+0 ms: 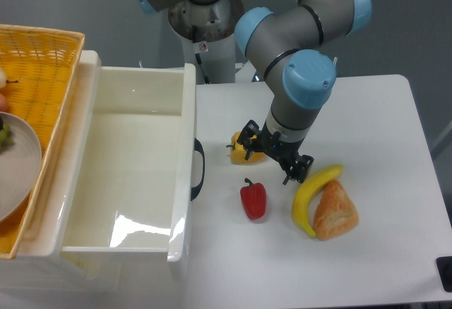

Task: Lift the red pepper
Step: 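Move the open gripper from the yellow pepper toward the red pepper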

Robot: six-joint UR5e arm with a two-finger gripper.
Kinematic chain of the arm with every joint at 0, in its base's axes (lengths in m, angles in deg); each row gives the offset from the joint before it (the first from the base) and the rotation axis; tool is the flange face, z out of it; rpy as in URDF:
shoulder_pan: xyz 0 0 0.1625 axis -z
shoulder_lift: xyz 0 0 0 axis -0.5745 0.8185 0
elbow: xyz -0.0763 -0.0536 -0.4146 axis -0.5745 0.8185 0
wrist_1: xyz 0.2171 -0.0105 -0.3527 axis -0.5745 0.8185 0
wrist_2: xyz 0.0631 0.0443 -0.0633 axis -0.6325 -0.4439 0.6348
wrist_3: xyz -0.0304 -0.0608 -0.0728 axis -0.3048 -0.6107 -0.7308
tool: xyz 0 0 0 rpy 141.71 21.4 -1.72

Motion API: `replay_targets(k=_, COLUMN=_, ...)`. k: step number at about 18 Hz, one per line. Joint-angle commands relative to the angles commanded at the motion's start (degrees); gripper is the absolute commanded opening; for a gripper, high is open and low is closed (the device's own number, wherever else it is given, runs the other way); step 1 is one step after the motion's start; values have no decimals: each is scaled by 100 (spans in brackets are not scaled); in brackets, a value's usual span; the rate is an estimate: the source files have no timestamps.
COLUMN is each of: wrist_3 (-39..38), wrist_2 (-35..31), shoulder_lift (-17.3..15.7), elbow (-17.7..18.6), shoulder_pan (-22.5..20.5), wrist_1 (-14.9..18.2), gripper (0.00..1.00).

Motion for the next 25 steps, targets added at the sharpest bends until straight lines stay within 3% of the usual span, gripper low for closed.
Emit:
replay_targets(k=12, wrist_3=-70, wrist_2=0, shoulder_lift=123, elbow=122, shoulder_pan=105, wrist_1=-105, gripper=100)
replay_targets(k=13, wrist_3=-70, wrist_2=0, shoulder_lift=106, elbow=367, shoulder_pan=105, wrist_1=-410, gripper=100)
replay_targets(k=16, wrist_3=-578, wrist_2=9, shoulder_lift=167, elbow=501, shoulder_pan=105, wrist_1=-571, gripper=100)
replay_targets(k=25, wrist_3=-2144, wrist_2=-148, shoulder_lift=518, elbow=457, shoulder_pan=289, wrist_1=-1247, gripper=100)
